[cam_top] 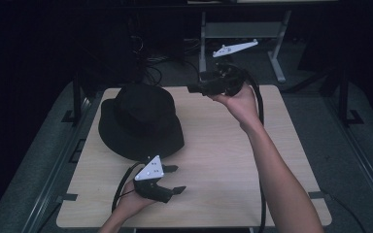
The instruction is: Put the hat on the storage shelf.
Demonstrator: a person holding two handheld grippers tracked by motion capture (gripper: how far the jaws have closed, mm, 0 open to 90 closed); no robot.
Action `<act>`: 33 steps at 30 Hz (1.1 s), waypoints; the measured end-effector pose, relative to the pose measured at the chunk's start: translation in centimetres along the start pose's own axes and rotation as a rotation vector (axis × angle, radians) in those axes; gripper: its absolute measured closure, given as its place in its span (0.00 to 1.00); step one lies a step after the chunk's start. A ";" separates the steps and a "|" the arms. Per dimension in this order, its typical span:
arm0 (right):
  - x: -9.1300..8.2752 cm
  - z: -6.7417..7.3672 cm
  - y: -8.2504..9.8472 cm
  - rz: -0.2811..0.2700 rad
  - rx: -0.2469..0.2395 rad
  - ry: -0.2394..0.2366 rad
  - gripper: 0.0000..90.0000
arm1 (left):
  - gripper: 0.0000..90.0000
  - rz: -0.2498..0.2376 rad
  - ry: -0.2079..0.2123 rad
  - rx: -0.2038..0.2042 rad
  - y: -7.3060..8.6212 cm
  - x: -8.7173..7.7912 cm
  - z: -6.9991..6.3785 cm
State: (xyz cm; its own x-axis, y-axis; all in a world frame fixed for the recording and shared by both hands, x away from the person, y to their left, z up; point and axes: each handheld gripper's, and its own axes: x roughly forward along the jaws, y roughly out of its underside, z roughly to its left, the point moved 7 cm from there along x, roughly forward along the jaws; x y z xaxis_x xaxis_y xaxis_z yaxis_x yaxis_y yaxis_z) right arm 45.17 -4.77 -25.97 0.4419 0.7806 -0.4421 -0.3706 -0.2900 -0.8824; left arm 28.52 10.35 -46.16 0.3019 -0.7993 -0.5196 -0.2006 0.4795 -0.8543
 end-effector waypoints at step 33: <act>-4.4 0.0 6.7 0.014 0.062 0.004 0.22 | 0.29 0.001 -0.014 0.001 0.0 0.1 0.1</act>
State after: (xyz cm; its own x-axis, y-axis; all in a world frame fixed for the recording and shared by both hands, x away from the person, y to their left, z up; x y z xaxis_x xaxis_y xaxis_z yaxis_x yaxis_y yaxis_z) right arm 40.76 -10.13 -29.95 0.4398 0.7742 -0.4552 -0.4263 -0.2662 -0.8645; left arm 28.61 10.27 -46.26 0.3147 -0.7936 -0.5206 -0.1997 0.4809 -0.8537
